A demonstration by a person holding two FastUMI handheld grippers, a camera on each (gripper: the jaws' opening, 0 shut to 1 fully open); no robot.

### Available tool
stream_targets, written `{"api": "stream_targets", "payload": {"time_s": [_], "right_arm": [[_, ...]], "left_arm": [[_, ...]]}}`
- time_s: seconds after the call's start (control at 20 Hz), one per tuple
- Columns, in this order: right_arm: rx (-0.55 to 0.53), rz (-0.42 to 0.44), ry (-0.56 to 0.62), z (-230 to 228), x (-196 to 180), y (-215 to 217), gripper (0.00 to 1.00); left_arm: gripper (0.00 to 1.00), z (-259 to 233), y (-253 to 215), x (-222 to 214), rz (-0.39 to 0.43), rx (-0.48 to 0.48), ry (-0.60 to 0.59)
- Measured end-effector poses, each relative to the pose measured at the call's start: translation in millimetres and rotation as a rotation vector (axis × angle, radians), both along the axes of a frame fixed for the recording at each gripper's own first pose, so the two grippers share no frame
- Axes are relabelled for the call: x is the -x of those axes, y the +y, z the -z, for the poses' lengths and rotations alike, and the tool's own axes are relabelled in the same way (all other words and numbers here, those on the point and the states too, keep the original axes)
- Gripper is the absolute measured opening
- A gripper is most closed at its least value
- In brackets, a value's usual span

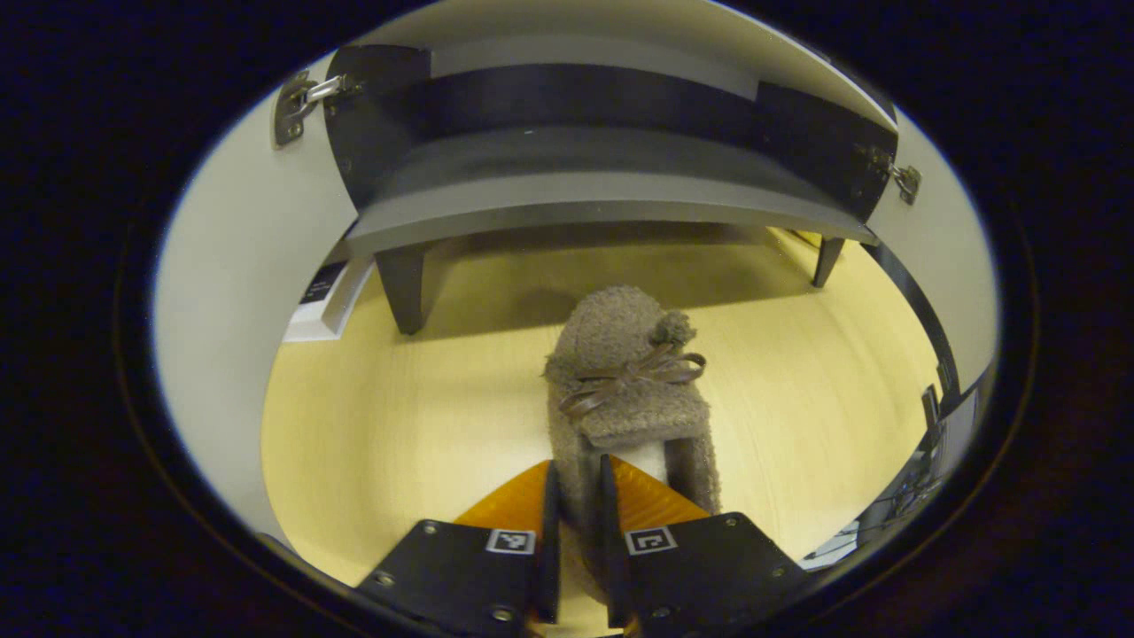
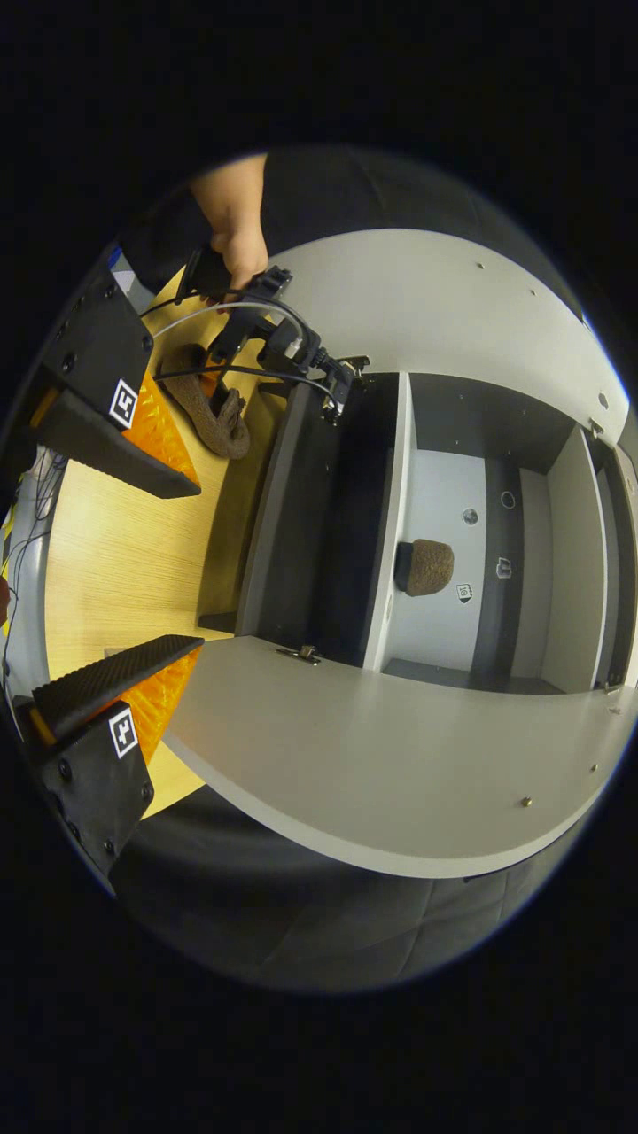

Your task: Grab one shoe with the right hand and put it into the shoe cabinet, grab the other shoe with the left hand and put it into the shoe cabinet; then close the right door with the right hand and the left door with the left hand.

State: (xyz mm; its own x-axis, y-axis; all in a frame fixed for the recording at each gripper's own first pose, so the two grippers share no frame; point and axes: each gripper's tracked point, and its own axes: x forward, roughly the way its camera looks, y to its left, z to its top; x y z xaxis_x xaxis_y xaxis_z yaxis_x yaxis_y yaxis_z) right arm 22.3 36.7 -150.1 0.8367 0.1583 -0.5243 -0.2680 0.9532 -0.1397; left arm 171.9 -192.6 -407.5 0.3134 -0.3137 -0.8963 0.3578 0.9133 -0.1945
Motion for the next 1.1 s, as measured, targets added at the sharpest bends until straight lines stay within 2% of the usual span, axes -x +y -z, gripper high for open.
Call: {"api": "stream_targets", "payload": {"time_s": [0.05,0.15,0.4,0.7,0.95,1.1], "right_arm": [[0.002,-0.006,0.0,0.3,0.5,1.8,0.98],[-0.004,-0.012,0.003,0.9,1.4,5.5,0.99],[-0.018,-0.015,0.002,-0.3,5.9,4.2,0.99],[-0.031,-0.038,-0.009,-5.1,14.1,4.6,0.98],[-0.037,-0.045,-0.015,-7.3,19.0,-0.7,0.99],[-0.041,-0.035,-0.023,-9.9,18.6,-5.1,0.98]], "left_arm": [[0.14,3.4,3.0,-1.2,0.005,-0.009,-0.025],[0.02,-1.8,6.4,-0.7,-0.024,0.01,-0.064],[0.0,-35.2,11.5,-23.0,-0.13,0.111,-0.201],[0.01,-78.5,25.7,-42.7,-0.178,0.185,-0.338],[0.0,-151.2,35.7,-73.2,-0.21,0.244,-0.516],[0.0,-198.0,36.7,-99.7,-0.251,0.31,-0.586]]}}
